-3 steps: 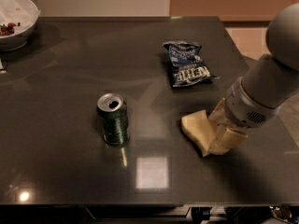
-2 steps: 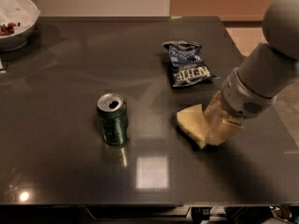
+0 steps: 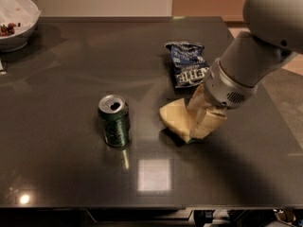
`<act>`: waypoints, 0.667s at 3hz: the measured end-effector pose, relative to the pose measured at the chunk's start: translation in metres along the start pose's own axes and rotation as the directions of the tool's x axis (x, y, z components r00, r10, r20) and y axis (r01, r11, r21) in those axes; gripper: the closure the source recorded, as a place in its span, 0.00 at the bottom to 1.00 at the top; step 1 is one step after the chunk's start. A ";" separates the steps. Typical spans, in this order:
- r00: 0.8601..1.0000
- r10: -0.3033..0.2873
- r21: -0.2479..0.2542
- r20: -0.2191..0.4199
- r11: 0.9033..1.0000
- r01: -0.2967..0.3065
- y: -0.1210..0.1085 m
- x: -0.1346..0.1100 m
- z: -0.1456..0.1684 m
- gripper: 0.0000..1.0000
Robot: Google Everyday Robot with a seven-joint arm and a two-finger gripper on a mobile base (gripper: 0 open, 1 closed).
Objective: Move sponge near green can
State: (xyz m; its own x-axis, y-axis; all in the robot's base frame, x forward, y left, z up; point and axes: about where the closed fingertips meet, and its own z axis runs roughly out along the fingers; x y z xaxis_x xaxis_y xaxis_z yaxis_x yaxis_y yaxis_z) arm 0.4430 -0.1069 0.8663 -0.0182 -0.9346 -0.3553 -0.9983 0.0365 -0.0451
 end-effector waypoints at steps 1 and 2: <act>0.998 -0.048 -0.028 0.030 0.998 0.048 0.004 -0.021 0.009 1.00; 0.995 -0.080 -0.058 0.055 0.995 0.083 0.013 -0.037 0.018 1.00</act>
Offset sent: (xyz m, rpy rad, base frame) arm -0.0206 0.0618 -0.0085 0.0788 0.0505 0.1493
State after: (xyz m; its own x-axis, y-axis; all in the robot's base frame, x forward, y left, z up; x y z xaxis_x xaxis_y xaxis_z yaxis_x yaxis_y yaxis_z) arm 0.4318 -0.0655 0.8625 0.0645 -0.9136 -0.4014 -0.9979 -0.0614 -0.0205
